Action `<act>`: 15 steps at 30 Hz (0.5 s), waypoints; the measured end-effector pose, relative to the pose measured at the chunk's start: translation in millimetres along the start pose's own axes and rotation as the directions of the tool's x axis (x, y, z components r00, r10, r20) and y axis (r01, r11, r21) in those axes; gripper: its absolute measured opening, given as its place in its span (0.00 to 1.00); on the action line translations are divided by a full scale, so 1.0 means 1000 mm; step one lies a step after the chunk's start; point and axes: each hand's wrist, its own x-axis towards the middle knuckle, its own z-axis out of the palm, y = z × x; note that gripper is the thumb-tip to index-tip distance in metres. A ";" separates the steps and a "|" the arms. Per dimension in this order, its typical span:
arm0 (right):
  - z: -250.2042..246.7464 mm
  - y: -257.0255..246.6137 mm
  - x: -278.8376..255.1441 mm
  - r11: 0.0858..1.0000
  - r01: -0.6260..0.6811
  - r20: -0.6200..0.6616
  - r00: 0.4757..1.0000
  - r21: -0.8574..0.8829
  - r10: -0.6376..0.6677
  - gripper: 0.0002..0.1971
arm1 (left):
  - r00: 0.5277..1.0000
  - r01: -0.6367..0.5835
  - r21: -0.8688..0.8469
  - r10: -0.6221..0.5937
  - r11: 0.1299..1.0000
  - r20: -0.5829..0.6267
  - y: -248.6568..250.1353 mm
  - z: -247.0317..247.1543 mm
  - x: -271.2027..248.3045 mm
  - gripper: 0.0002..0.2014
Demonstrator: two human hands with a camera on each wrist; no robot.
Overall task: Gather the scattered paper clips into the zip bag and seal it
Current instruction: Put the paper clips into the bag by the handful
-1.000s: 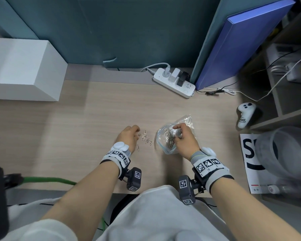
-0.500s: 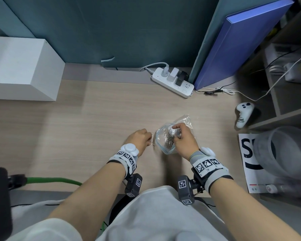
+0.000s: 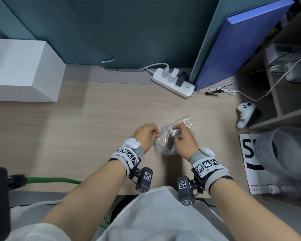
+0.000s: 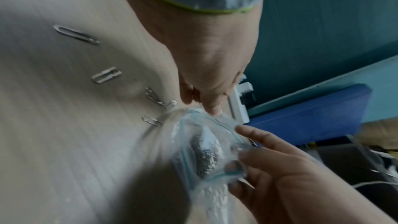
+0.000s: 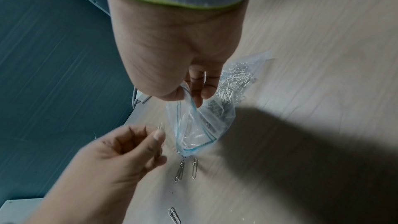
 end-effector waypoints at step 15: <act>-0.005 0.005 -0.001 0.998 -0.046 0.012 0.999 0.032 0.046 0.23 | 0.979 -0.141 0.299 0.088 0.944 0.184 -0.033 -0.001 -0.008 0.29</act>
